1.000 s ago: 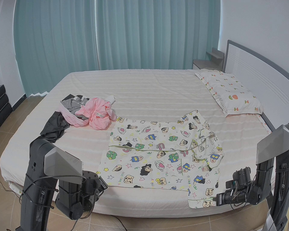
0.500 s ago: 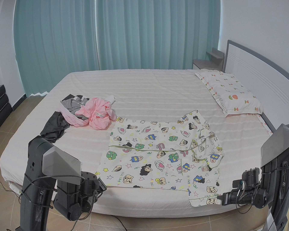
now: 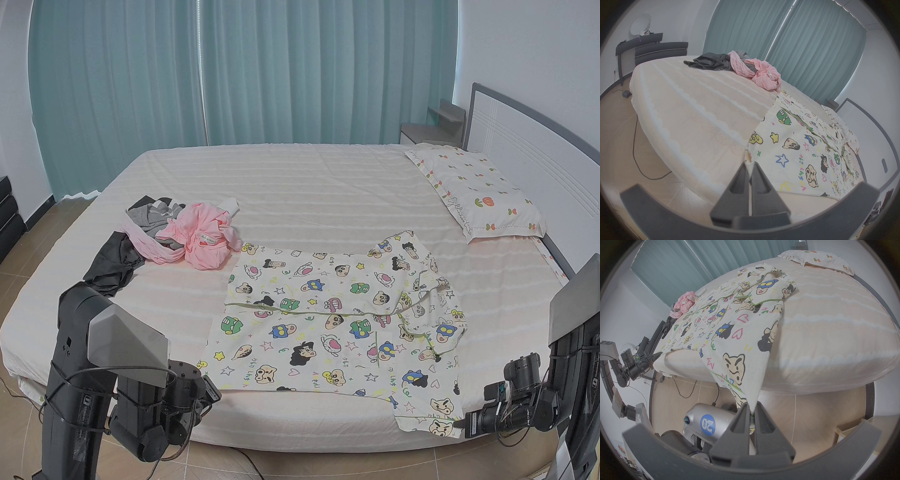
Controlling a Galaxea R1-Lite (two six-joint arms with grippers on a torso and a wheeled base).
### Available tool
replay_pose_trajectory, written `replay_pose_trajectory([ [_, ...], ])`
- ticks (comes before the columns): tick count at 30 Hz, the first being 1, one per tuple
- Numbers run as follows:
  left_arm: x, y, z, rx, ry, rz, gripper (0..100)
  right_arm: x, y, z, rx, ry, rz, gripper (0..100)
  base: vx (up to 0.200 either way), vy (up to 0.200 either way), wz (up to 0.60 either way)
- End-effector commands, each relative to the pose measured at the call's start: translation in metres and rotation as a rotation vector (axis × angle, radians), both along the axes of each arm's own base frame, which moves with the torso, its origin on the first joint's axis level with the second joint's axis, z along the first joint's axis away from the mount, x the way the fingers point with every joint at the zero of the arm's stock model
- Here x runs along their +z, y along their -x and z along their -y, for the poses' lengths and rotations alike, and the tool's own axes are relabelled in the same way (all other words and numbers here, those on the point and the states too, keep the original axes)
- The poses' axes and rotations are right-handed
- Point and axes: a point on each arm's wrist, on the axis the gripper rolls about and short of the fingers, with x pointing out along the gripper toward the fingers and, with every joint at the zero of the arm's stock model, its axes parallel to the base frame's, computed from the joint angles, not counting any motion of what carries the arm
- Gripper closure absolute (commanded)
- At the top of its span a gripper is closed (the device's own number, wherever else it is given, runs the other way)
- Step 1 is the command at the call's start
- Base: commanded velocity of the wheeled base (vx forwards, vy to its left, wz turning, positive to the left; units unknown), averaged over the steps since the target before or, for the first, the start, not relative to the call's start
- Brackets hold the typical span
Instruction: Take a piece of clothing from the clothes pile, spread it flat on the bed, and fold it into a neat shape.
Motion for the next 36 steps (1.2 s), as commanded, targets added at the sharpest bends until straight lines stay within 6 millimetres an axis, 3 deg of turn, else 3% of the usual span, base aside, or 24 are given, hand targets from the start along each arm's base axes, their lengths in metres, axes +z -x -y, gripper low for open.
replay_pose_trajectory([
  [1,0.003,0.002,0.000,-0.002,0.003,0.008,100,0.012,0.008,0.001,0.023,-0.002,-0.001,100,0.000,0.000,0.00],
  [16,0.008,0.011,-0.001,-0.027,-0.027,-0.008,100,0.024,0.026,0.010,0.087,0.035,-0.078,100,0.000,0.000,0.00],
  [31,0.011,0.044,-0.003,-0.091,-0.089,-0.105,100,0.033,0.042,0.010,0.183,0.054,-0.135,100,0.000,0.000,0.00],
  [36,0.013,0.044,-0.003,-0.098,-0.099,-0.101,100,0.039,0.042,0.010,0.196,0.059,-0.101,100,0.000,0.000,0.00],
])
